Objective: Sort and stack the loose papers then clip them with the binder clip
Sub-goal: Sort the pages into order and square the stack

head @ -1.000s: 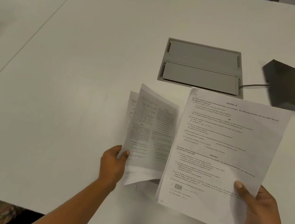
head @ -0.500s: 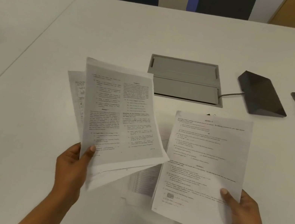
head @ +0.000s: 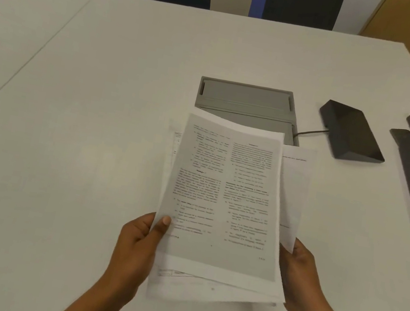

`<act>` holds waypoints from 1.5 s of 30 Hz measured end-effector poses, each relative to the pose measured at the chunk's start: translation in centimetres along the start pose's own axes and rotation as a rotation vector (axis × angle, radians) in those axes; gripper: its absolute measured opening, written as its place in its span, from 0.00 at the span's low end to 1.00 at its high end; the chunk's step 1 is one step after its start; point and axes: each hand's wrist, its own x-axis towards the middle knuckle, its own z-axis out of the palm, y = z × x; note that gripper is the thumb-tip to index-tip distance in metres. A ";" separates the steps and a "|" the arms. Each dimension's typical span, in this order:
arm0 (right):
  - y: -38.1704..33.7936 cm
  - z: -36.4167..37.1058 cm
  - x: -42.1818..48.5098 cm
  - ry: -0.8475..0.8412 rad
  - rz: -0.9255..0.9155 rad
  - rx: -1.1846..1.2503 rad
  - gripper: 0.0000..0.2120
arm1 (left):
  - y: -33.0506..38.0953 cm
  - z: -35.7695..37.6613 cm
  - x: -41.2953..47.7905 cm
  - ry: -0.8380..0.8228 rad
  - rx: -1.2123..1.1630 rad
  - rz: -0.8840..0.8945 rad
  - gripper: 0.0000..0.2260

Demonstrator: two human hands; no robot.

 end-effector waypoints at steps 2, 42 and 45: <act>-0.4 0.6 0.0 -0.031 0.008 -0.015 0.06 | -0.2 0.6 0.1 -0.041 0.045 -0.017 0.11; -2.7 2.5 0.8 -0.194 -0.464 -0.187 0.28 | -1.2 4.1 5.1 -0.053 0.128 0.407 0.23; -2.0 2.4 1.1 -0.210 -0.463 -0.173 0.27 | -1.5 4.0 5.3 -0.095 0.143 0.371 0.20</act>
